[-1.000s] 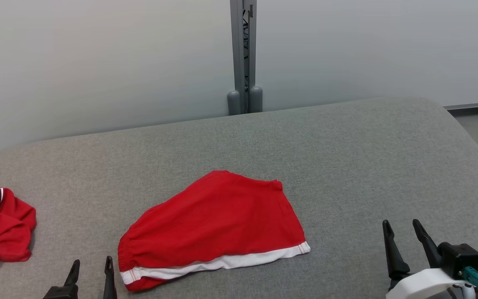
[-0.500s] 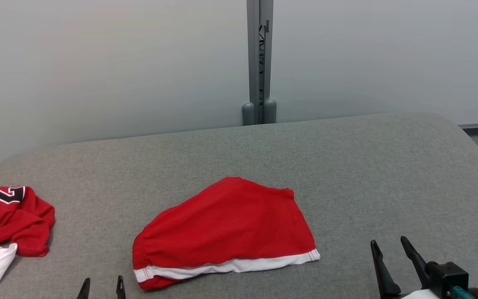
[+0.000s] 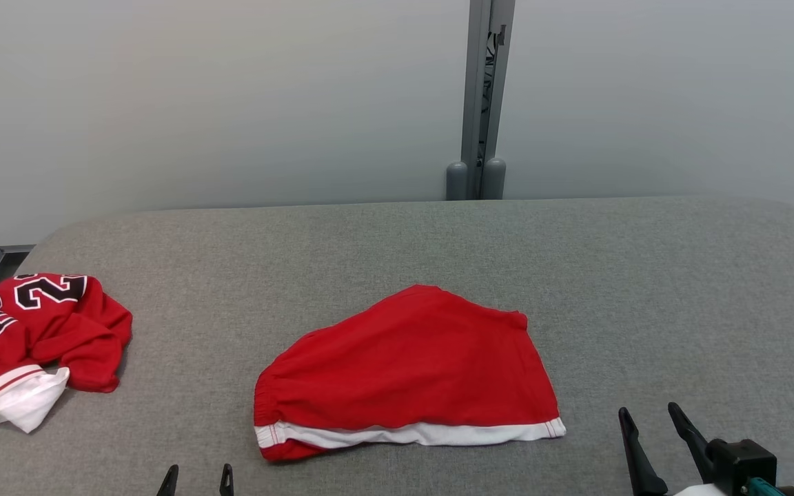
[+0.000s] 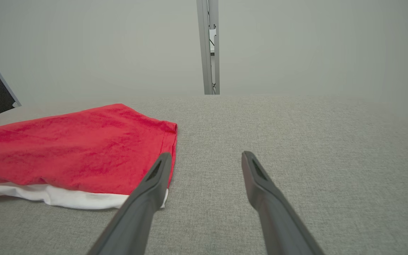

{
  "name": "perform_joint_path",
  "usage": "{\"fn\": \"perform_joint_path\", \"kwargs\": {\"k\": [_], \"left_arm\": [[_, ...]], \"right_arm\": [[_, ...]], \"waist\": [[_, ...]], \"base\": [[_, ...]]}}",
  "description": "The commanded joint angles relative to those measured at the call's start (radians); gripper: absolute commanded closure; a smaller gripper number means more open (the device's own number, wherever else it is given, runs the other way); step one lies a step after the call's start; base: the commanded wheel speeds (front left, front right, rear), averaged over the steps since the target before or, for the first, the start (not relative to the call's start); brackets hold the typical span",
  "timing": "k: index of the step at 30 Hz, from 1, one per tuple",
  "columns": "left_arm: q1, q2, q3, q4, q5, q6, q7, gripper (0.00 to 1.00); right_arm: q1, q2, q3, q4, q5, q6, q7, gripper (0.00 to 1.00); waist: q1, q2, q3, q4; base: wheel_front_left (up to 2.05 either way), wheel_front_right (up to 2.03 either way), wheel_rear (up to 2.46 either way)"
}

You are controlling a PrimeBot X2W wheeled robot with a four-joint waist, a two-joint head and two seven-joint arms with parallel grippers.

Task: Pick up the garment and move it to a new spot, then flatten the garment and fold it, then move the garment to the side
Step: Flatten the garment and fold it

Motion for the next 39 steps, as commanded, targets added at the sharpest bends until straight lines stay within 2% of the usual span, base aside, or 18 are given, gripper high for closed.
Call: {"fn": "perform_joint_path", "kwargs": {"k": [1, 7, 18, 27, 39], "left_arm": [[-0.021, 0.004, -0.003, 0.001, -0.006, -0.002, 0.0, 0.0], [-0.038, 0.003, -0.041, 0.003, -0.013, -0.017, 0.0, 0.0], [-0.099, 0.003, -0.142, 0.04, -0.1, -0.051, 0.0, 0.0], [-0.151, 0.004, -0.168, 0.048, -0.167, -0.081, 0.0, 0.0], [-0.197, 0.004, -0.173, 0.073, -0.212, -0.091, 0.0, 0.0]], "right_arm": [[-0.013, -0.006, 0.001, 0.003, 0.001, 0.0, 0.0, 0.0], [-0.024, -0.006, 0.032, 0.035, 0.002, 0.0, 0.0, 0.0], [-0.089, -0.007, 0.11, 0.122, -0.001, 0.0, 0.0, 0.0], [-0.124, -0.007, 0.132, 0.138, -0.005, 0.0, 0.0, 0.0], [-0.144, -0.007, 0.146, 0.132, -0.009, 0.0, 0.0, 0.0]], "waist": [[0.0, 0.0, 0.002, 0.001], [0.0, 0.0, 0.026, 0.005], [0.0, 0.0, 0.111, 0.022], [0.0, 0.0, 0.156, 0.025], [0.0, 0.0, 0.198, 0.011]], "base": [[0.0, 0.0, 0.0], [0.0, 0.0, 0.0], [0.0, 0.0, 0.0], [0.0, 0.0, 0.0], [0.0, 0.0, 0.0]]}}
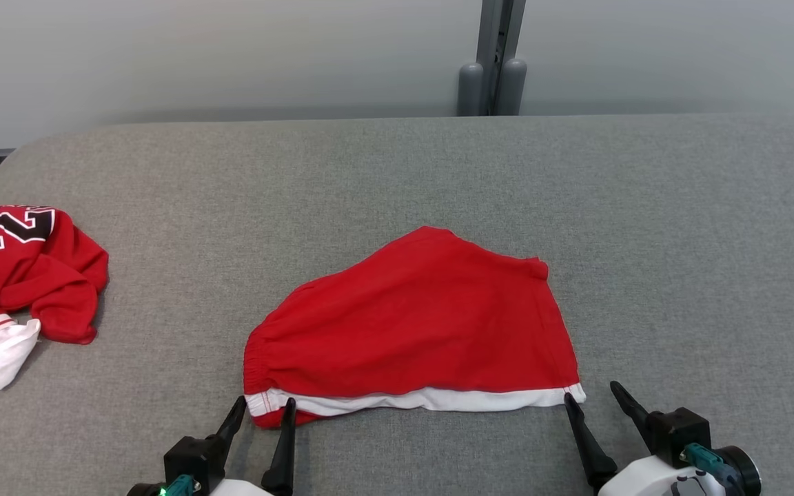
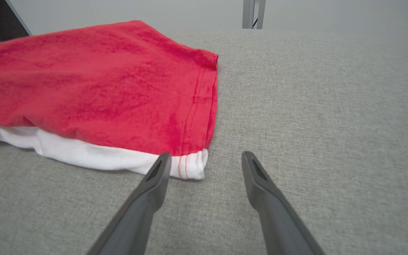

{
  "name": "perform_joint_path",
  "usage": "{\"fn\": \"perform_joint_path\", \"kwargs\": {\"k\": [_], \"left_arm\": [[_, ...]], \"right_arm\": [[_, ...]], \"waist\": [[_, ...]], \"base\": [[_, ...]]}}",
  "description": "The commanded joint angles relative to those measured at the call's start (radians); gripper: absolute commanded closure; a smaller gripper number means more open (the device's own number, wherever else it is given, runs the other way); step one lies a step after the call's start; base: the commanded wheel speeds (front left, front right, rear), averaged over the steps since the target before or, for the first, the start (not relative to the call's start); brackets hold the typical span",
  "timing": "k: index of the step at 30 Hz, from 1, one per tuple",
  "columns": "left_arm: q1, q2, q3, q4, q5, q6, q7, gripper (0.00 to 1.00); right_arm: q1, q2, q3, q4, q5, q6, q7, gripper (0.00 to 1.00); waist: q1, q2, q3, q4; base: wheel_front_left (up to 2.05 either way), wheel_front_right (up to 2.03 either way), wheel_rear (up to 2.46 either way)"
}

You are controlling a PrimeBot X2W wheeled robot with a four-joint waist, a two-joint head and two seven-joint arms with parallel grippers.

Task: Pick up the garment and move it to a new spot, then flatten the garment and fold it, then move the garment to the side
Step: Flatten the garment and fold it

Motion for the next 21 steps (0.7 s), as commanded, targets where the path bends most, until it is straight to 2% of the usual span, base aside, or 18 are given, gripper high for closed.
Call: {"fn": "perform_joint_path", "kwargs": {"k": [1, 6, 8, 9, 11, 21], "left_arm": [[-0.021, 0.004, 0.0, 0.004, -0.007, -0.005, 0.0, 0.0], [-0.038, 0.004, 0.0, 0.011, -0.019, -0.01, 0.0, 0.0], [-0.045, 0.004, 0.0, 0.012, -0.024, -0.009, 0.0, 0.18], [-0.046, 0.004, 0.0, 0.014, -0.027, -0.008, 0.0, 0.51], [-0.047, 0.004, -0.003, 0.018, -0.027, -0.01, 0.0, 1.0], [-0.042, 0.004, 0.001, 0.014, -0.019, -0.013, 0.0, 1.0]], "right_arm": [[-0.015, -0.007, 0.001, -0.005, -0.002, 0.0, 0.0, 0.0], [-0.018, -0.007, 0.007, -0.011, 0.001, 0.0, 0.0, 0.0], [-0.02, -0.007, 0.01, -0.012, 0.005, 0.0, 0.0, 0.0], [-0.021, -0.007, 0.011, -0.012, 0.006, 0.0, 0.0, 0.0], [-0.024, -0.006, 0.014, -0.012, 0.007, 0.0, 0.0, 0.0], [-0.021, -0.007, 0.044, -0.012, 0.008, 0.0, 0.0, 0.0]], "waist": [[0.0, 0.0, 0.009, -0.002], [0.0, 0.0, 0.022, -0.005], [0.0, 0.0, 0.026, -0.006], [0.0, 0.0, 0.027, -0.006], [0.0, 0.0, 0.03, -0.007], [0.0, 0.0, 0.035, -0.002]], "base": [[0.0, 0.0, 0.0], [0.0, 0.0, 0.0], [0.0, 0.0, 0.0], [0.0, 0.0, 0.0], [0.0, 0.0, 0.0], [0.0, 0.0, 0.0]]}}
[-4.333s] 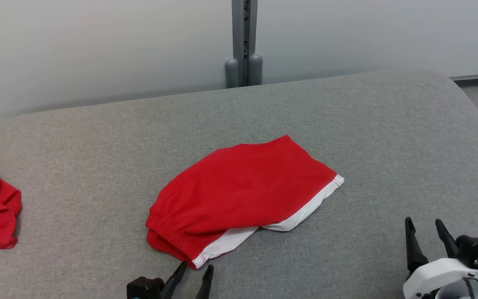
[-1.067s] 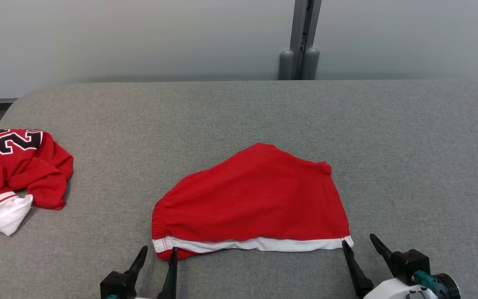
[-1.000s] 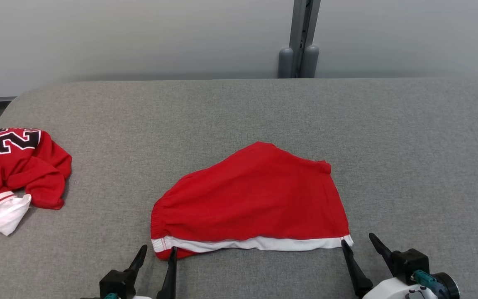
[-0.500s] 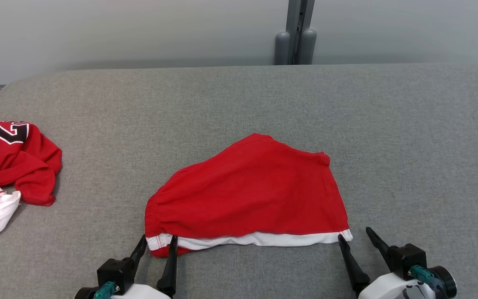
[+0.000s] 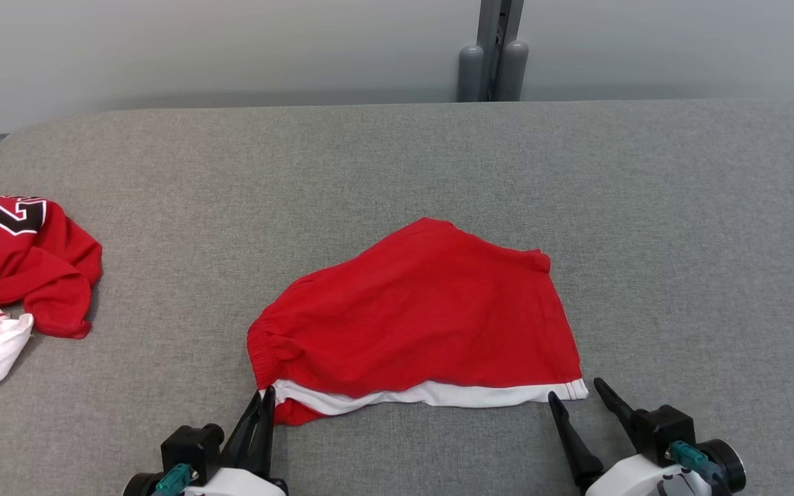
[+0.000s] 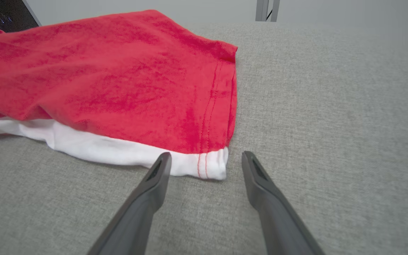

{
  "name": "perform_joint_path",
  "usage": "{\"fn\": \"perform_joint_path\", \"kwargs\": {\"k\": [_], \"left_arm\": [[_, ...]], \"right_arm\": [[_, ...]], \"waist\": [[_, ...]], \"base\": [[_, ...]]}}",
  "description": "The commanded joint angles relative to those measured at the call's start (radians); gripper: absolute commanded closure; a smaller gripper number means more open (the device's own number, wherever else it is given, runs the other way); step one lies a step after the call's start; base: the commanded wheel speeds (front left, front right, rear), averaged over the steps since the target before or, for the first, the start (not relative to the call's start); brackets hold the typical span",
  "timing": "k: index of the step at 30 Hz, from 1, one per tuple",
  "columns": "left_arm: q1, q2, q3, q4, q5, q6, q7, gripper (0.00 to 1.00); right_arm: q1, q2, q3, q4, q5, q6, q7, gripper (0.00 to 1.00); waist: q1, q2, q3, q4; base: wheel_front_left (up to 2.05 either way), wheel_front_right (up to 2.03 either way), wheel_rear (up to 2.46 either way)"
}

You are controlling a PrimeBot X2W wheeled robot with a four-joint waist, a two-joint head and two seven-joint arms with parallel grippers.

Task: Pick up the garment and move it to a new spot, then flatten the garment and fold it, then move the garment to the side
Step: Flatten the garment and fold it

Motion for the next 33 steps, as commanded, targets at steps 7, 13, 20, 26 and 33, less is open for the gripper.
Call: {"fn": "perform_joint_path", "kwargs": {"k": [7, 13, 20, 26, 33], "left_arm": [[-0.012, 0.004, -0.001, 0.001, 0.011, -0.011, 0.0, 1.0], [-0.019, 0.004, 0.007, 0.0, 0.034, -0.01, 0.0, 1.0], [-0.018, 0.004, 0.053, -0.053, 0.064, -0.031, 0.0, 1.0], [-0.101, 0.03, 0.1, -0.113, 0.128, -0.085, -0.001, 1.0], [-0.314, 0.13, 0.05, -0.165, 0.144, -0.125, 0.0, 1.0]], "right_arm": [[-0.01, -0.007, 0.037, 0.025, 0.014, 0.0, 0.0, 0.16], [-0.039, -0.007, 0.046, 0.042, 0.038, 0.0, 0.0, 1.0], [-0.029, -0.007, -0.008, -0.063, 0.1, 0.0, 0.0, 1.0], [-0.097, -0.007, -0.079, -0.188, 0.119, 0.0, 0.0, 1.0], [-0.235, -0.012, -0.123, -0.284, 0.137, 0.0, 0.0, 1.0]], "waist": [[0.0, 0.0, 0.0, 0.003], [0.0, 0.0, -0.006, 0.009], [0.0, 0.0, -0.077, 0.001], [0.0, 0.0, -0.154, -0.02], [0.0, 0.0, -0.217, -0.031]], "base": [[0.0, 0.0, 0.0], [0.0, 0.0, 0.0], [0.0, 0.0, 0.0], [0.0, 0.0, 0.0], [0.0, 0.0, 0.0]]}}
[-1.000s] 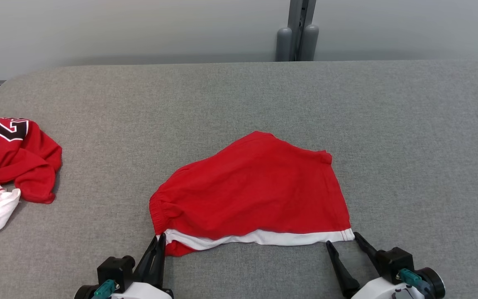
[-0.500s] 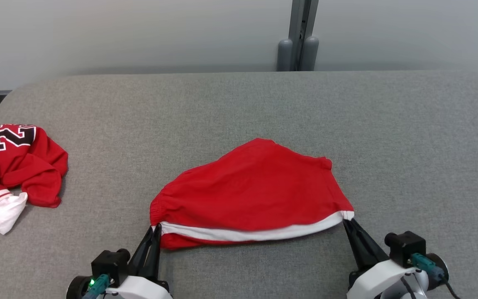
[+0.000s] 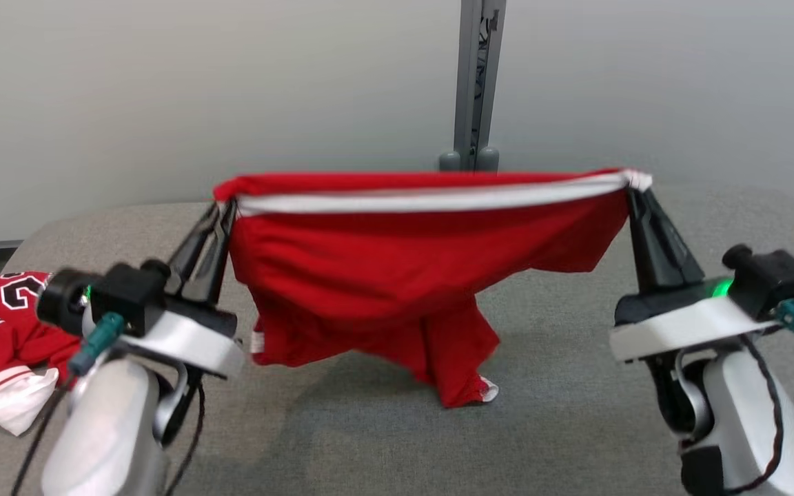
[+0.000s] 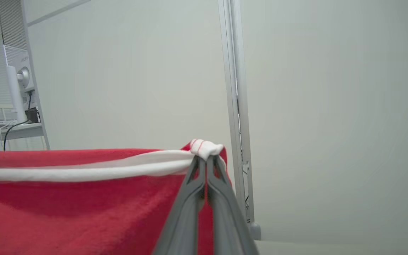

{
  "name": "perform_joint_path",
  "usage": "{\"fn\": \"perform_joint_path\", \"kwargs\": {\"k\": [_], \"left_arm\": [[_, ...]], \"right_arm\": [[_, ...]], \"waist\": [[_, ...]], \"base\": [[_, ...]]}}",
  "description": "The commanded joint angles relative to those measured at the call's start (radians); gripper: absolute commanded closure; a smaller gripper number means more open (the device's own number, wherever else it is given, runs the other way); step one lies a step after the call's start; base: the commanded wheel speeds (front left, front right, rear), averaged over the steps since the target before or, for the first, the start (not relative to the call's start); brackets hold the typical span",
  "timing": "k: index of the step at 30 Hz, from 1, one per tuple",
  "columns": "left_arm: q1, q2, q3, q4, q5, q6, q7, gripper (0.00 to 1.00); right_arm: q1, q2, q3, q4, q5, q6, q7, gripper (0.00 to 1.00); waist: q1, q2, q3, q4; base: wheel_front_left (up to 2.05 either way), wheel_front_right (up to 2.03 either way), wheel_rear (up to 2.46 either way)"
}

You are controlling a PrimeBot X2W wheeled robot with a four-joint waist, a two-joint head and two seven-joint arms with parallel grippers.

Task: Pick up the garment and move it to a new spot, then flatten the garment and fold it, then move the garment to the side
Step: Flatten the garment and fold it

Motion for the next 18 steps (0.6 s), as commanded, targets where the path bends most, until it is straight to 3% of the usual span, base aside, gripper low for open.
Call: {"fn": "perform_joint_path", "kwargs": {"k": [1, 10, 15, 18], "left_arm": [[-0.057, 0.023, -0.012, -0.004, -0.01, -0.006, 0.0, 1.0], [-0.338, 0.103, -0.04, 0.023, -0.086, -0.006, 0.062, 1.0], [-0.425, 0.095, -0.068, 0.079, -0.096, -0.006, 0.079, 1.0], [-0.515, 0.083, -0.08, 0.139, -0.088, -0.006, 0.08, 1.0]], "right_arm": [[-0.033, -0.011, -0.013, -0.015, 0.015, 0.0, 0.0, 1.0], [-0.232, -0.027, 0.005, -0.026, 0.041, 0.0, 0.0, 1.0], [-0.343, -0.039, 0.007, 0.044, 0.024, 0.0, 0.0, 1.0], [-0.464, -0.046, 0.001, 0.106, -0.003, 0.0, 0.0, 1.0]], "waist": [[0.0, 0.0, -0.016, -0.005], [0.0, 0.0, 0.033, -0.01], [0.0, 0.0, 0.115, -0.007], [0.0, 0.0, 0.221, -0.008]], "base": [[0.0, 0.0, 0.0], [0.0, 0.0, 0.0], [0.0, 0.0, 0.0], [0.0, 0.0, 0.0]]}}
